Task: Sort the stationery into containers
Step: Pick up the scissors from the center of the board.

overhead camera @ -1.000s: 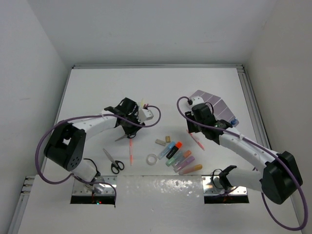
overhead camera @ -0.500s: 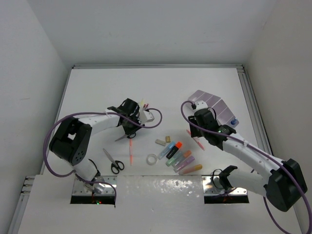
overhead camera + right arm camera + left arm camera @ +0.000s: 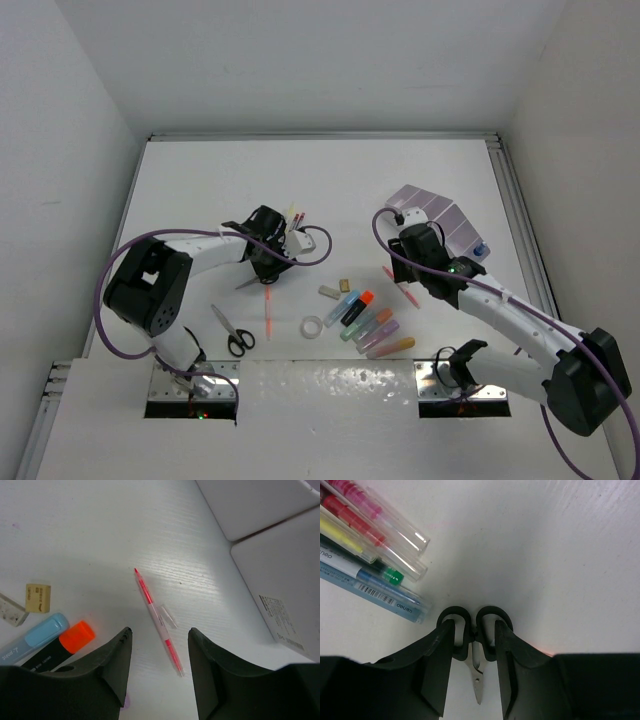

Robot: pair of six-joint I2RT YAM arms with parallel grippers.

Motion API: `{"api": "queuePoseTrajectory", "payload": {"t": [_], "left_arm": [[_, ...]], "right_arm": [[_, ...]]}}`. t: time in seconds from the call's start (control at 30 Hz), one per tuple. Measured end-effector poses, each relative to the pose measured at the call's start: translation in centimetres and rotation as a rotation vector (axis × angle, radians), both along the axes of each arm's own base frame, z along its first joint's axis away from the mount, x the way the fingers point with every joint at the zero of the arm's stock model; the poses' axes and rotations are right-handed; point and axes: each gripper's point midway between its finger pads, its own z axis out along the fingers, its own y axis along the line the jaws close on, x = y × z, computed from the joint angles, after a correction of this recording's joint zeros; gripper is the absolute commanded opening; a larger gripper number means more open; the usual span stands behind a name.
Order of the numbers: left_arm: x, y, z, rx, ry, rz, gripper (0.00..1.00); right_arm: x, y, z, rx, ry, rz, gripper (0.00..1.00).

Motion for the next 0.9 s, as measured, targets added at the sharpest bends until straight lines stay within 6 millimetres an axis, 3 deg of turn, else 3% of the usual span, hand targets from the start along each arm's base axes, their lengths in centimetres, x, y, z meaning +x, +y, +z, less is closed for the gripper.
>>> {"api": "queuePoseTrajectory", "payload": {"t": [0.13,0.47,0.9], "left_arm": [[0.1,-0.1,0.0,-0.002,-0.004,-0.002,0.32],[-0.3,-0.5,-0.1,-0.021,0.013,-0.049,0.00],[-0.6,-0.3,0.0,-0.010,0.033,-0.048,0.00]], "right_arm": [[-0.2,-0.2,-0.1,-0.008,0.006,-0.003,0.48],[-0.4,-0.8,0.4,-0.019,-0.007,-0.018,0.49],[-0.2,-1.1,0.6,-0.028,-0.022,-0.030,0.48]]}}
